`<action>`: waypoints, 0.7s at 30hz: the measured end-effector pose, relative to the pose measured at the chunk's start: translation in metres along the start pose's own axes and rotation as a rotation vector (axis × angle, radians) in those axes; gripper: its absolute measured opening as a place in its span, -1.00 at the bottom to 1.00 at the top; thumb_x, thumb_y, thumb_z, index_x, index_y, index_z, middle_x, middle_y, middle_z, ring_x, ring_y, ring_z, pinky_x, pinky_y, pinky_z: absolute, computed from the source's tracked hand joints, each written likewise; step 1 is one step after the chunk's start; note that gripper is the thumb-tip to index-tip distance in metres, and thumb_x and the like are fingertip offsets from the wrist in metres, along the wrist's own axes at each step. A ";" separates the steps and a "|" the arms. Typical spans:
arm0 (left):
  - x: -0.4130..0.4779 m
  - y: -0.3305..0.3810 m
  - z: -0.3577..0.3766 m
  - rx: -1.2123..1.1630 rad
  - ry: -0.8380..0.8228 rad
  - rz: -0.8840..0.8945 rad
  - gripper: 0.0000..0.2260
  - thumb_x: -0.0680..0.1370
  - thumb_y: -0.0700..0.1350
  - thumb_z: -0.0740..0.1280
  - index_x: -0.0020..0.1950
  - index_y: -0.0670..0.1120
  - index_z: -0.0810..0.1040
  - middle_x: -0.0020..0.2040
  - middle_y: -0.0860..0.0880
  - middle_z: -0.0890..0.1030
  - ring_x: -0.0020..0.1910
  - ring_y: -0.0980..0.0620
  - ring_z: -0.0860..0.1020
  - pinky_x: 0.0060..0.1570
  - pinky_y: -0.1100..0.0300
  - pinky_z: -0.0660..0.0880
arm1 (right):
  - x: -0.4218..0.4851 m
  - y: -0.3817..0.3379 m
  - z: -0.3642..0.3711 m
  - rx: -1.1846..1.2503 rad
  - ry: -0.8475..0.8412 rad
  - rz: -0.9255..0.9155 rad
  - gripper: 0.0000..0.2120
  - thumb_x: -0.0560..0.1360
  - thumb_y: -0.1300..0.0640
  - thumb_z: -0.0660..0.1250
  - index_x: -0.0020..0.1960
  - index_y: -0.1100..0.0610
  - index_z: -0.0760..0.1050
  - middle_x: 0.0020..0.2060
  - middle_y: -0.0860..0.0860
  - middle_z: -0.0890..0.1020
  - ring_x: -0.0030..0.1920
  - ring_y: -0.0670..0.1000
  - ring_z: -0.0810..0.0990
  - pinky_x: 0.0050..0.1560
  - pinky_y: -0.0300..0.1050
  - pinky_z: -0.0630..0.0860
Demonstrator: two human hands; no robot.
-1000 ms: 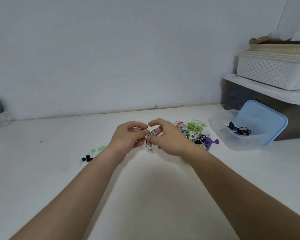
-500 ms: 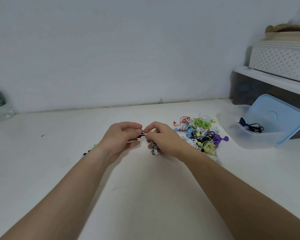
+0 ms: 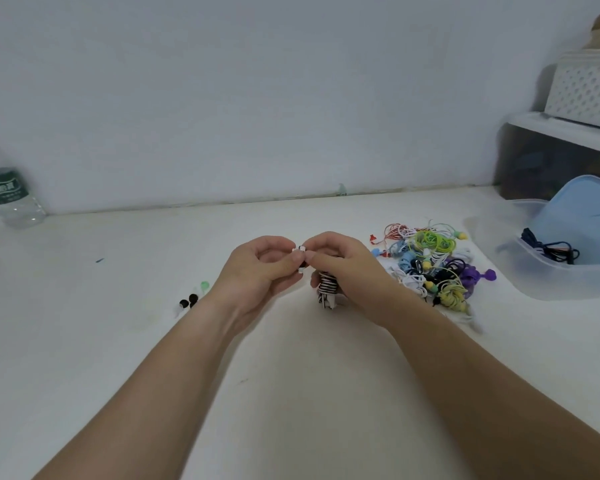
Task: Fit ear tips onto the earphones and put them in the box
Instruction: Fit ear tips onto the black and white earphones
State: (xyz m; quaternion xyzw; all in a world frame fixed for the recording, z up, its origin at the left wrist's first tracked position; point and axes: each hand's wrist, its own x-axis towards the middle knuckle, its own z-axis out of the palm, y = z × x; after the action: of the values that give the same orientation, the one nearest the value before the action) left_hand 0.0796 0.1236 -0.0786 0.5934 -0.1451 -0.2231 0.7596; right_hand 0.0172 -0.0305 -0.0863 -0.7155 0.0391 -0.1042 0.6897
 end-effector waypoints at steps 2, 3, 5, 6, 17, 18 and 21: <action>0.000 0.001 0.002 -0.037 -0.027 0.021 -0.86 0.49 -0.33 0.42 0.02 -0.19 0.58 -0.17 -0.11 0.69 -0.15 0.02 0.68 -0.11 0.25 0.60 | 0.001 -0.001 -0.001 0.110 0.024 0.018 -0.92 0.58 0.24 0.34 -0.05 0.11 0.58 -0.23 0.01 0.66 -0.33 0.01 0.56 -0.26 -0.11 0.47; 0.000 0.002 0.003 -0.053 -0.039 0.025 -0.85 0.49 -0.36 0.40 0.02 -0.19 0.59 -0.14 -0.12 0.69 -0.15 0.02 0.68 -0.10 0.25 0.60 | 0.001 -0.002 -0.002 0.155 0.032 0.036 -0.92 0.58 0.25 0.34 -0.05 0.12 0.58 -0.25 -0.01 0.66 -0.33 0.01 0.56 -0.26 -0.10 0.47; -0.001 0.002 0.004 -0.065 -0.054 0.021 -0.81 0.49 -0.40 0.39 0.05 -0.19 0.60 -0.08 -0.14 0.69 -0.14 0.00 0.67 -0.08 0.24 0.60 | 0.001 -0.002 -0.002 0.230 0.046 0.078 -0.92 0.58 0.25 0.33 -0.06 0.15 0.58 -0.25 -0.01 0.64 -0.34 0.01 0.57 -0.27 -0.08 0.48; -0.002 0.001 0.004 -0.056 -0.057 0.019 -0.78 0.49 -0.41 0.39 0.07 -0.19 0.61 -0.06 -0.16 0.69 -0.13 -0.01 0.67 -0.06 0.23 0.60 | 0.001 -0.001 -0.002 0.256 0.061 0.097 -0.91 0.58 0.25 0.32 -0.07 0.16 0.58 -0.24 0.01 0.64 -0.34 0.00 0.57 -0.27 -0.07 0.49; -0.010 0.009 0.001 0.251 -0.049 0.067 -0.68 0.41 -0.22 0.56 0.14 -0.07 0.65 -0.02 -0.06 0.70 0.00 -0.01 0.69 0.11 0.11 0.60 | 0.003 0.007 -0.006 0.196 0.116 0.029 -0.94 0.57 0.26 0.36 0.01 0.22 0.59 -0.26 0.07 0.67 -0.42 0.01 0.46 -0.39 -0.12 0.47; -0.011 0.012 -0.002 0.278 -0.032 0.079 -0.74 0.45 -0.20 0.54 0.12 -0.08 0.66 -0.04 -0.06 0.70 -0.01 0.00 0.68 0.07 0.13 0.62 | 0.003 0.007 -0.006 0.196 0.116 0.027 -0.92 0.58 0.27 0.35 0.04 0.22 0.60 -0.28 0.06 0.66 -0.42 0.01 0.45 -0.40 -0.14 0.47; -0.014 0.026 -0.019 0.507 0.116 0.212 -0.92 0.52 -0.17 0.46 0.01 -0.06 0.68 -0.15 -0.01 0.68 -0.14 0.06 0.66 -0.12 0.22 0.62 | 0.002 0.007 -0.004 0.185 0.083 0.022 -0.83 0.61 0.29 0.28 0.14 0.24 0.61 -0.29 0.03 0.63 -0.41 -0.02 0.45 -0.41 -0.18 0.48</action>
State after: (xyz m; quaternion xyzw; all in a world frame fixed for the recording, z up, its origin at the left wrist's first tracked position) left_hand 0.0816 0.1516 -0.0572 0.7577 -0.2139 -0.0649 0.6132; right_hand 0.0193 -0.0348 -0.0927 -0.6435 0.0656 -0.1296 0.7516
